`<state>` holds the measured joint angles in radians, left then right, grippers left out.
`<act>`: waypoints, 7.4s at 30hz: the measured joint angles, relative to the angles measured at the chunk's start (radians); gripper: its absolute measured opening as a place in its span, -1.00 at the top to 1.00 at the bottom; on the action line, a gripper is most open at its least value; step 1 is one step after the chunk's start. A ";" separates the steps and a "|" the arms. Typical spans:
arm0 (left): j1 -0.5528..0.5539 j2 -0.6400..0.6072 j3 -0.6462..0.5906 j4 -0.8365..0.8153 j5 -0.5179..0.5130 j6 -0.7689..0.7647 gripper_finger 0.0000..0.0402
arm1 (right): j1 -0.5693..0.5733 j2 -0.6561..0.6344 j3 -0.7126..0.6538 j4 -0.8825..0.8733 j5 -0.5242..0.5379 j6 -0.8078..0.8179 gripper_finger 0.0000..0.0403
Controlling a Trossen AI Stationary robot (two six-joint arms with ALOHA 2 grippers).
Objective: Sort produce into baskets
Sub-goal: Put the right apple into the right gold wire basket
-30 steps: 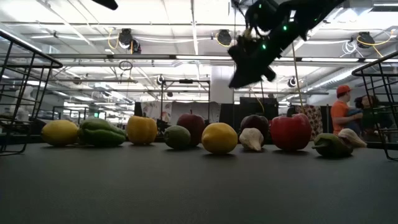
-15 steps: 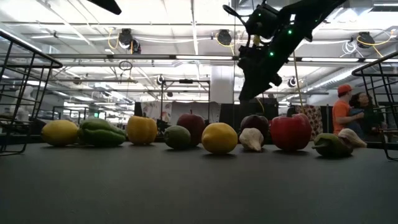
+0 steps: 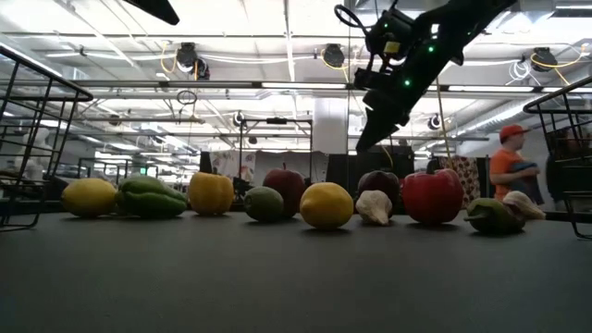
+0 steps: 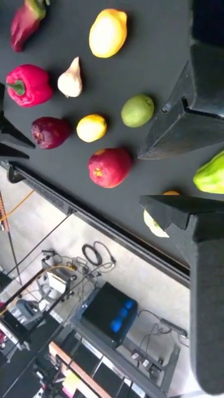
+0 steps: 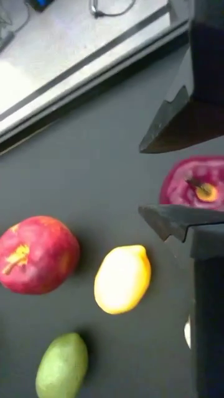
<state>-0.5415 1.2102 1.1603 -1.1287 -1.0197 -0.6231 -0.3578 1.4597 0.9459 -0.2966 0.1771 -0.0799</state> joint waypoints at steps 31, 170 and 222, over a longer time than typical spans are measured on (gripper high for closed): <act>0.000 0.000 0.000 -0.002 0.053 0.000 0.44 | -0.054 -0.001 -0.194 0.220 -0.127 0.012 0.51; 0.000 0.000 -0.005 -0.006 0.059 -0.025 0.44 | -0.021 -0.295 -0.161 0.022 -0.100 0.081 1.00; 0.000 0.000 -0.005 0.003 0.053 -0.026 0.44 | -0.014 0.026 0.424 -0.402 0.139 -0.101 0.49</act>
<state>-0.5415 1.2106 1.1557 -1.1259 -0.9665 -0.6487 -0.3714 1.4853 1.3701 -0.6990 0.3159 -0.1808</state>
